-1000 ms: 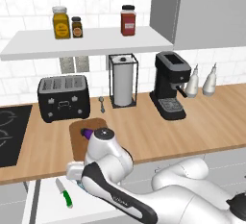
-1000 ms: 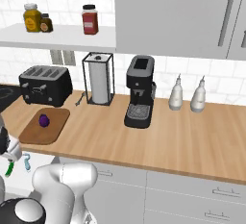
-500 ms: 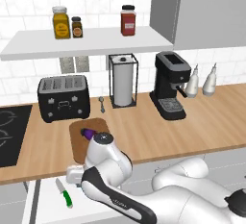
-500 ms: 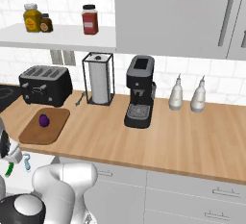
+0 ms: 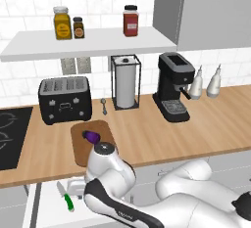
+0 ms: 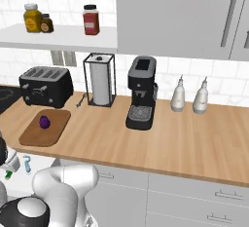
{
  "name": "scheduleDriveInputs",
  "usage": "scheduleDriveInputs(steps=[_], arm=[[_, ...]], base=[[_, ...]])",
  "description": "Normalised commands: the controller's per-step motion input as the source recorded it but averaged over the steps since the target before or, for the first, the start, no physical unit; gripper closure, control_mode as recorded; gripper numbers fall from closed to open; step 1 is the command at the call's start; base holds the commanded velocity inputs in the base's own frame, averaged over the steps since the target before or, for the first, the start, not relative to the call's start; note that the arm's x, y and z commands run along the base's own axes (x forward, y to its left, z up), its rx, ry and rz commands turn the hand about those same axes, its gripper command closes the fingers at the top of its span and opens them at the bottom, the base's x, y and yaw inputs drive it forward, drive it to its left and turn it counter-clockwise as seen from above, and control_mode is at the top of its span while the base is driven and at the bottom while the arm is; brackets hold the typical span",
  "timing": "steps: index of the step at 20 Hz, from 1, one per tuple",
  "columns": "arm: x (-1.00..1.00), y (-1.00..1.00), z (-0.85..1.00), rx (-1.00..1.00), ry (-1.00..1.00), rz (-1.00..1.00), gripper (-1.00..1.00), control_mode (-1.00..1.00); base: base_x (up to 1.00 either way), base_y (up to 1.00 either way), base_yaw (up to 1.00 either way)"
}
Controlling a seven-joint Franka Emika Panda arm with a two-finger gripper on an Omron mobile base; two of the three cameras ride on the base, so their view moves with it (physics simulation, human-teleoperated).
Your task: Place the appropriate cutting tool for cutting the eggplant skin on the cutting board.
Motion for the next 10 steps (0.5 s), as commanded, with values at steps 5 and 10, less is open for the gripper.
scheduleDriveInputs(steps=[5, 10], arm=[[-0.49, 0.00, -0.21, 0.00, 0.00, 0.00, -1.00, -1.00], [-0.20, -0.05, -0.18, 0.00, 0.05, -0.02, -1.00, -1.00]], base=[[0.00, 0.00, 0.00], [0.00, 0.00, 0.00]])
